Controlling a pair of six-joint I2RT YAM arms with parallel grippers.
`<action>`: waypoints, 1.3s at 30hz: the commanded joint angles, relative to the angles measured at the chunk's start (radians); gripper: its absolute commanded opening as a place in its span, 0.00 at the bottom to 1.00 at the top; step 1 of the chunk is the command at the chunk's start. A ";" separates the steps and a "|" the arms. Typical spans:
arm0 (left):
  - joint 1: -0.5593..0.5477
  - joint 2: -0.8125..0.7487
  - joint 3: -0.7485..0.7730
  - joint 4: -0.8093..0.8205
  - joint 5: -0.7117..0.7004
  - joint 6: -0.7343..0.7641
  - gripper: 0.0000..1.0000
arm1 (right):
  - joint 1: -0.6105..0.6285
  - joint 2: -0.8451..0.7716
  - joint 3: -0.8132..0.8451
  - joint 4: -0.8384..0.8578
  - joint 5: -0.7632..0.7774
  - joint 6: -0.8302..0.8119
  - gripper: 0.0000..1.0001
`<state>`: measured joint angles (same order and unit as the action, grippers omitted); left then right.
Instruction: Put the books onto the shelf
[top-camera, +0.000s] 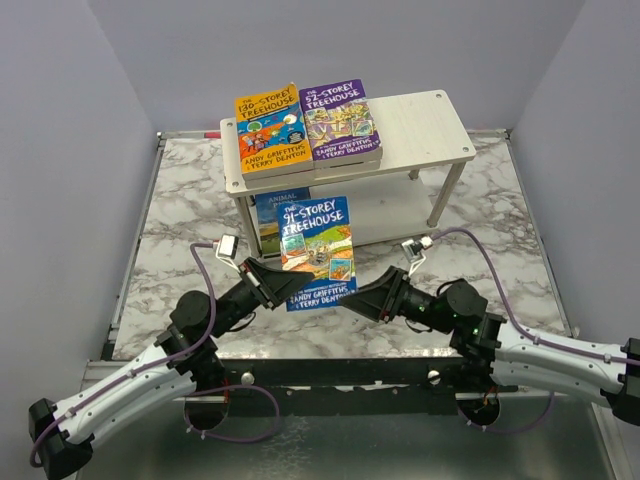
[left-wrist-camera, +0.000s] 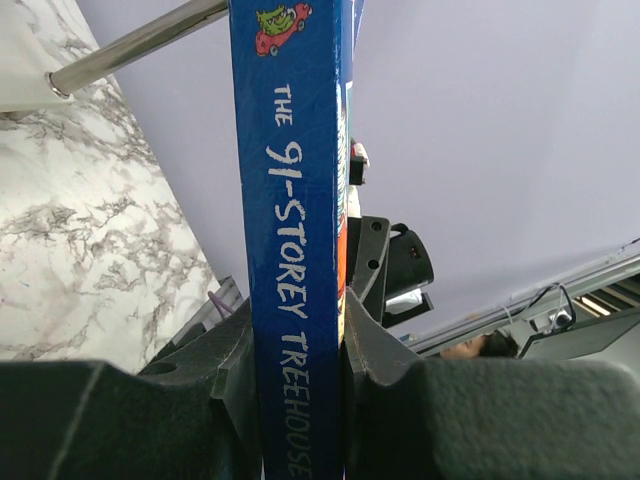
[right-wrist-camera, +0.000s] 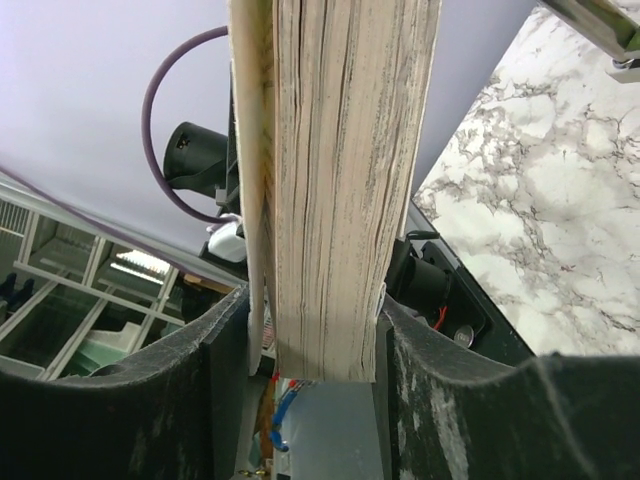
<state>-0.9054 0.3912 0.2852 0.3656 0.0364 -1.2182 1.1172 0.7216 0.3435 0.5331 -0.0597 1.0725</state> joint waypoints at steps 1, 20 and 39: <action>0.001 -0.015 -0.011 0.059 -0.015 0.000 0.00 | 0.015 0.016 0.039 0.064 0.055 -0.011 0.52; 0.001 -0.040 -0.033 0.023 -0.016 -0.004 0.00 | 0.024 0.053 0.058 0.101 0.120 -0.006 0.01; 0.002 -0.109 0.033 -0.342 -0.164 0.112 0.81 | 0.026 -0.170 0.032 -0.298 0.285 -0.013 0.01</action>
<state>-0.9085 0.2905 0.2550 0.1799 -0.0380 -1.1946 1.1442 0.6003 0.3511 0.3355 0.1150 1.0794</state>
